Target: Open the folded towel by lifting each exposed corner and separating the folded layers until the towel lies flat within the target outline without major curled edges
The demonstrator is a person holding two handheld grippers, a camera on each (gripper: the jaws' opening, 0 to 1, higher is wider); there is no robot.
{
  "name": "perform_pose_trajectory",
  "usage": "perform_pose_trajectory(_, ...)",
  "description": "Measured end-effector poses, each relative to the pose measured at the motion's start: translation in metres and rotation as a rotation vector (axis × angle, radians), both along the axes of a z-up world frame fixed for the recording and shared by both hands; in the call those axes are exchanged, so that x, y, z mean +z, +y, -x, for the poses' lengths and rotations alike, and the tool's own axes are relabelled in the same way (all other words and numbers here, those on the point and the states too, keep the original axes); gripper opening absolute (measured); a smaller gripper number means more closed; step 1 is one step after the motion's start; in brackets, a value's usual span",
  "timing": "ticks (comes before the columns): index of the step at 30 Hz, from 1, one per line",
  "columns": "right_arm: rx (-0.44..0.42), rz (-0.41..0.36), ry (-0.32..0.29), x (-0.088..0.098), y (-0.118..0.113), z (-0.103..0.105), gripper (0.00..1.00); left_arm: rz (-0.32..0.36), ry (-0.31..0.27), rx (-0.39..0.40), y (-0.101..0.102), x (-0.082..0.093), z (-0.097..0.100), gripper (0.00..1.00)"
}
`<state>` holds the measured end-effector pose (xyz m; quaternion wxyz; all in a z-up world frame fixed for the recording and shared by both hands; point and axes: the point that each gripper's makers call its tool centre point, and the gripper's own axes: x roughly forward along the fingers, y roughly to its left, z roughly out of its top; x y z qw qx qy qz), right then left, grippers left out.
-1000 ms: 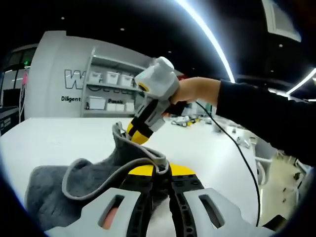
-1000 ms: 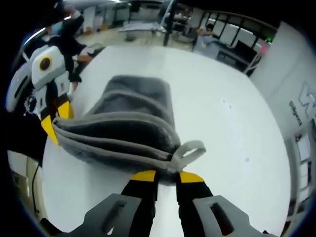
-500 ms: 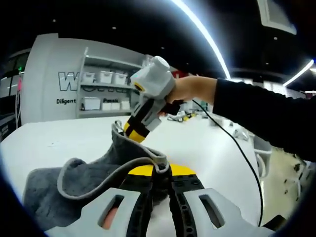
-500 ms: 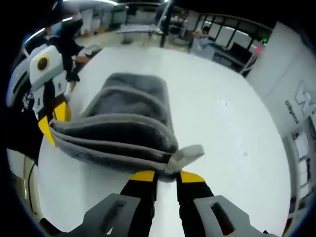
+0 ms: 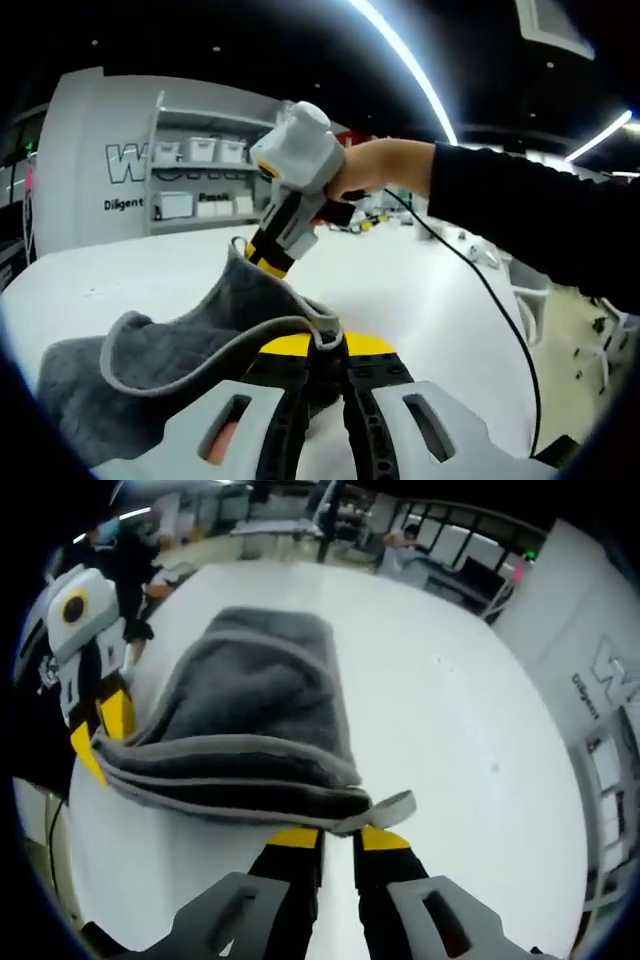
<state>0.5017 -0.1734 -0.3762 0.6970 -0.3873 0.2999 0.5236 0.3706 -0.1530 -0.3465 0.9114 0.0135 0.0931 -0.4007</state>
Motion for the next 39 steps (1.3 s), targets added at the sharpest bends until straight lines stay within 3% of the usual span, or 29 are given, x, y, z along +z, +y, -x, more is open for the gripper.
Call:
perform_pose_trajectory(10,-0.021,0.018,0.008,-0.021,-0.009,0.002,0.07,-0.019,0.026,-0.015,-0.009,-0.011,0.000,0.09)
perform_pose_trajectory(19,-0.041,0.016,-0.006,-0.023,-0.016,0.002,0.10,-0.051,0.046,-0.025,-0.019,-0.023,0.002,0.09)
perform_pose_trajectory(27,-0.088,-0.029,-0.076,-0.010,-0.025,-0.013,0.16,-0.071,0.054,-0.031,-0.023,-0.031,0.002,0.09)
perform_pose_trajectory(31,-0.195,-0.090,-0.096,0.003,-0.037,-0.031,0.17,-0.075,0.057,-0.032,-0.025,-0.032,0.001,0.09)
perform_pose_trajectory(39,-0.248,-0.091,-0.131,0.009,-0.048,-0.039,0.19,-0.080,0.085,-0.037,-0.028,-0.038,0.003,0.11)
